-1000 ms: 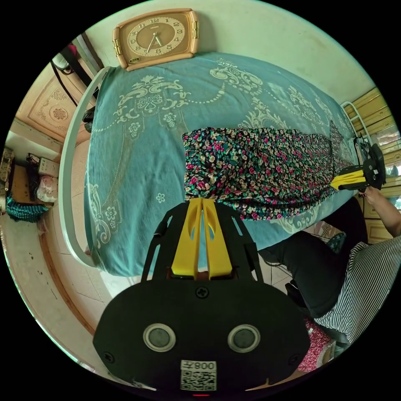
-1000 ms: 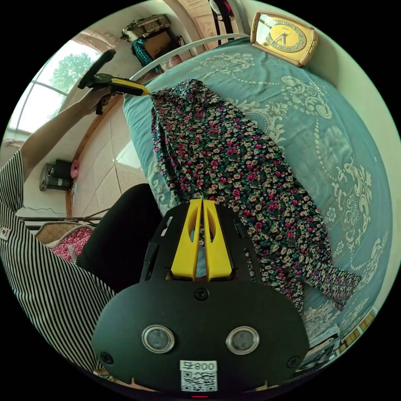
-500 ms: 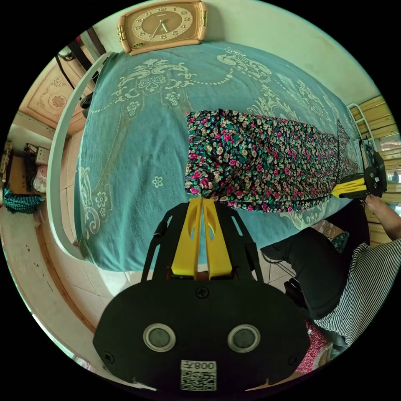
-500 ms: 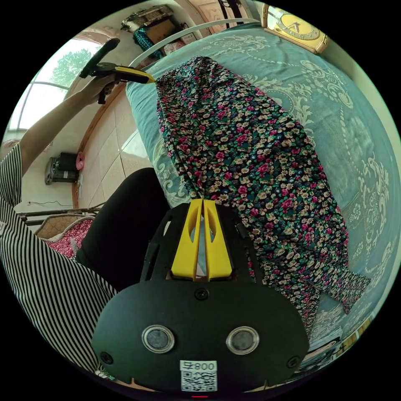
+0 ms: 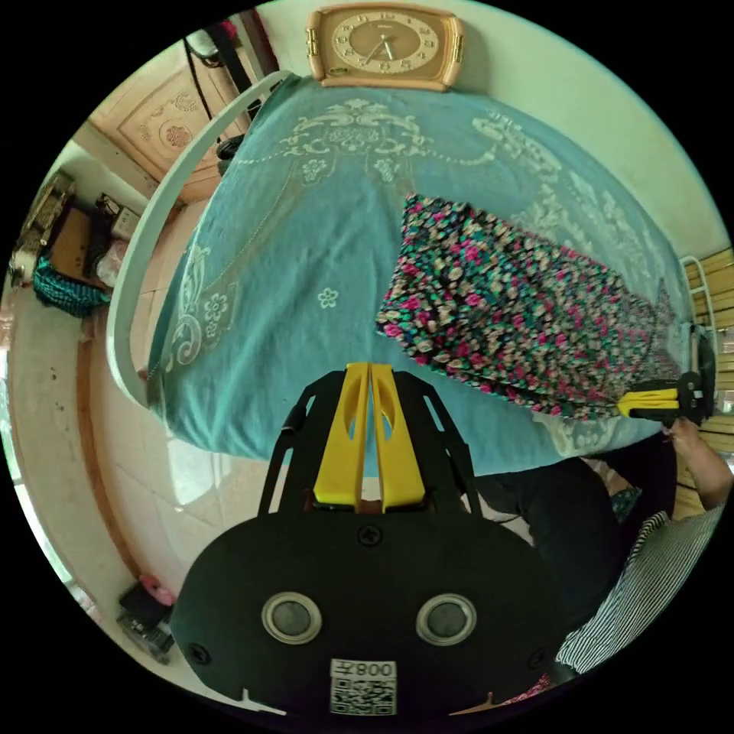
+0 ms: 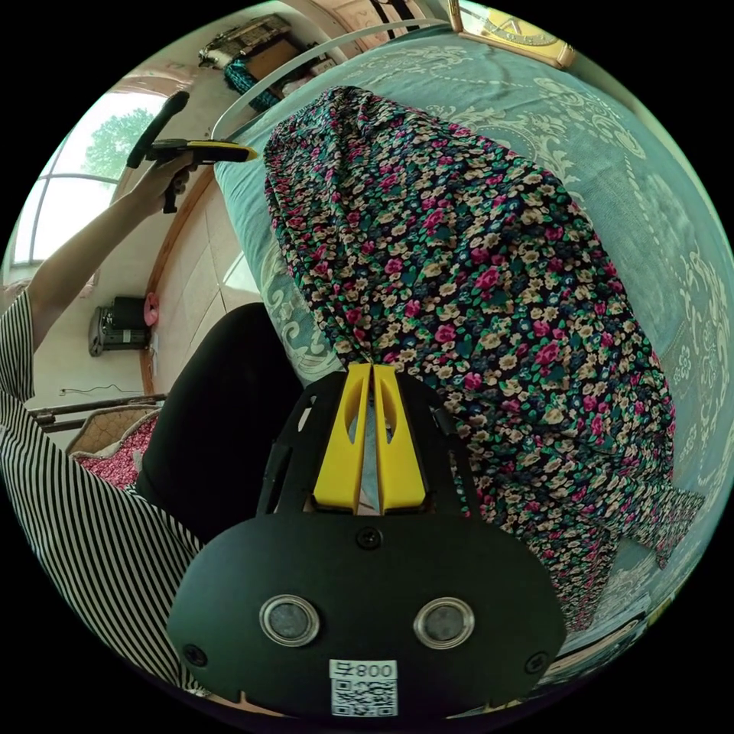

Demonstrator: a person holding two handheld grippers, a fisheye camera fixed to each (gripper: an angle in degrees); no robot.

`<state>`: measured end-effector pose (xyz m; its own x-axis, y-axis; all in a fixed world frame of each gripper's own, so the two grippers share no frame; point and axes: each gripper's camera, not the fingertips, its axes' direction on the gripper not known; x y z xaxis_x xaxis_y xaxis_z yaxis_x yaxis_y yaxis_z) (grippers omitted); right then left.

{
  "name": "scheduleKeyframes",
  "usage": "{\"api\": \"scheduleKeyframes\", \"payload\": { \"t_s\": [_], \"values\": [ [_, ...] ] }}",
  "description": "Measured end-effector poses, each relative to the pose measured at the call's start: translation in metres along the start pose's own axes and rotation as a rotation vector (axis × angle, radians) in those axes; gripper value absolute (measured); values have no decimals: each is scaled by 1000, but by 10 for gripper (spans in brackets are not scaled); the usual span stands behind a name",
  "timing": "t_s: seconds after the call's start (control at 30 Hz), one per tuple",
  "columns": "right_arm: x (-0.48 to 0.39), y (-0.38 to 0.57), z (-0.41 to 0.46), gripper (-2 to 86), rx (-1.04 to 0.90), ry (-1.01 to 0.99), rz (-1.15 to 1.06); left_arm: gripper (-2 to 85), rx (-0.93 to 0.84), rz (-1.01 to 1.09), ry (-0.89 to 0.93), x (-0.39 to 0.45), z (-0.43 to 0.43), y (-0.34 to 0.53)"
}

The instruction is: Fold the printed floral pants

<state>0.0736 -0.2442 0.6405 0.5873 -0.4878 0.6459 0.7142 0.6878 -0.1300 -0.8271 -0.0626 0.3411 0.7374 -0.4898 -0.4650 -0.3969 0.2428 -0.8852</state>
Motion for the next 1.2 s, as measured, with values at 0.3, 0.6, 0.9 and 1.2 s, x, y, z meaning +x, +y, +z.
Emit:
{"api": "scheduleKeyframes", "payload": {
  "t_s": [0.3,0.6,0.9,1.2],
  "values": [
    [-17,35,-29,3,19,38,-40,1,30,225,346,124,51,16],
    [-12,75,-68,4,70,-11,39,2,-73,181,318,158,100,21],
    [10,160,-137,1,180,-156,192,2,-35,138,275,199,105,22],
    [56,203,-194,2,229,-62,405,22,-43,320,445,311,122,0]
  ]
}}
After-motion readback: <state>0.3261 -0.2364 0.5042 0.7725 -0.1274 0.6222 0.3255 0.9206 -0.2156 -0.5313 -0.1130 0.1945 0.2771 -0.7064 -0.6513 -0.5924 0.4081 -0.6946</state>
